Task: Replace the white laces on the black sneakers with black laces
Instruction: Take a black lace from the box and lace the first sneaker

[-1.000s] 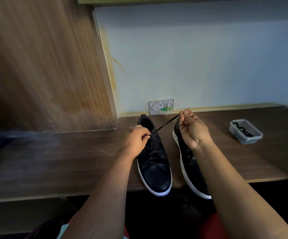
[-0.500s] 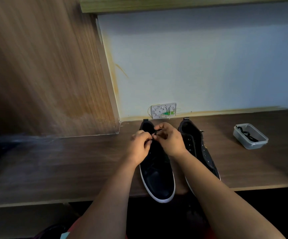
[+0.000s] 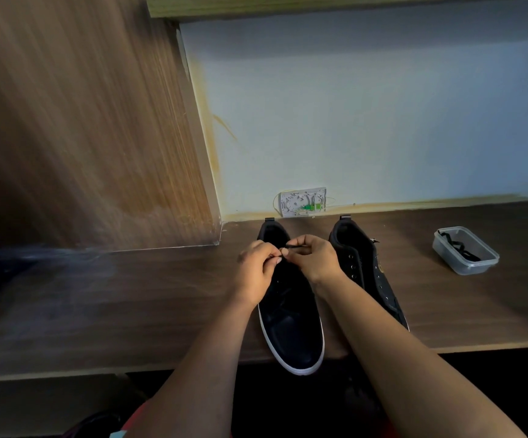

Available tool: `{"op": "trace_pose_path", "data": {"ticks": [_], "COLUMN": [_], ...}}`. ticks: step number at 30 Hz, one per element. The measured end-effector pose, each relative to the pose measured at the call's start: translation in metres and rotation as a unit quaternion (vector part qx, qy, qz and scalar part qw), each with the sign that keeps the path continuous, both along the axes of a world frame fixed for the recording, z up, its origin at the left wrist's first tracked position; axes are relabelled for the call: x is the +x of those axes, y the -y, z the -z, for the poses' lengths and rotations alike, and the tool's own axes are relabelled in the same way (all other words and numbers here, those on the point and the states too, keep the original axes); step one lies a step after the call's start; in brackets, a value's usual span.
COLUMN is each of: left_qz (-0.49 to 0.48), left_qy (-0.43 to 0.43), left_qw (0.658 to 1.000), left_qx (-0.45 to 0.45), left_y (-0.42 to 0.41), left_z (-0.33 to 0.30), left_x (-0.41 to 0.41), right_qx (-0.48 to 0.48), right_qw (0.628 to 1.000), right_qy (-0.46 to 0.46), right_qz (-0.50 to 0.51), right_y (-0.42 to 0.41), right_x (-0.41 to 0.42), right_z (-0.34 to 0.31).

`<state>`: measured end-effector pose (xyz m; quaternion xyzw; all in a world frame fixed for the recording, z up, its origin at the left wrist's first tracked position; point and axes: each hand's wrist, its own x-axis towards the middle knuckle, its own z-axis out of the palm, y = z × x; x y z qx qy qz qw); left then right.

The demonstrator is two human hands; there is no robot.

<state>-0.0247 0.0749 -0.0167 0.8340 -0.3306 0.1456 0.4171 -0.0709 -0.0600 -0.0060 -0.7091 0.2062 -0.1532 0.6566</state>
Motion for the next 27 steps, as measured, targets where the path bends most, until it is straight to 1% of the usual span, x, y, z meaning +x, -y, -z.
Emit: {"op": "trace_pose_path", "data": {"ticks": [3, 7, 8, 10, 12, 14, 19, 23, 27], "left_qz": [0.003, 0.003, 0.005, 0.006, 0.004, 0.004, 0.007, 0.027, 0.045], "left_qy": [-0.002, -0.001, -0.003, -0.004, -0.003, -0.007, -0.017, -0.046, -0.055], "left_qw": [1.000, 1.000, 1.000, 1.000, 1.000, 1.000, 1.000, 0.998, 0.997], "left_qx": [-0.002, 0.001, 0.001, 0.005, 0.005, 0.003, -0.014, -0.032, -0.022], "left_y": [-0.001, 0.000, 0.000, 0.001, 0.002, 0.002, -0.002, -0.006, -0.008], "left_z": [0.000, 0.002, 0.003, 0.004, 0.004, 0.004, 0.007, 0.004, 0.002], "left_x": [-0.001, 0.001, 0.001, 0.001, 0.000, -0.001, 0.001, 0.004, 0.008], "right_qx": [0.018, 0.065, 0.049, -0.042, -0.131, -0.182, -0.227, -0.208, -0.274], "right_qw": [1.000, 0.997, 0.998, 0.998, 0.989, 0.980, 0.968, 0.972, 0.957], "right_qy": [0.008, 0.024, 0.021, -0.009, -0.041, -0.056, -0.063, -0.054, -0.056], "right_qz": [-0.011, -0.041, -0.045, -0.048, -0.052, -0.058, -0.086, -0.094, -0.076], "right_y": [0.002, 0.003, 0.003, 0.006, 0.009, 0.011, 0.006, 0.007, 0.006], "right_x": [-0.002, -0.005, -0.005, -0.003, -0.001, 0.002, 0.002, 0.000, 0.000], "right_z": [-0.004, -0.006, -0.005, -0.004, -0.004, -0.003, -0.002, 0.000, 0.003]}}
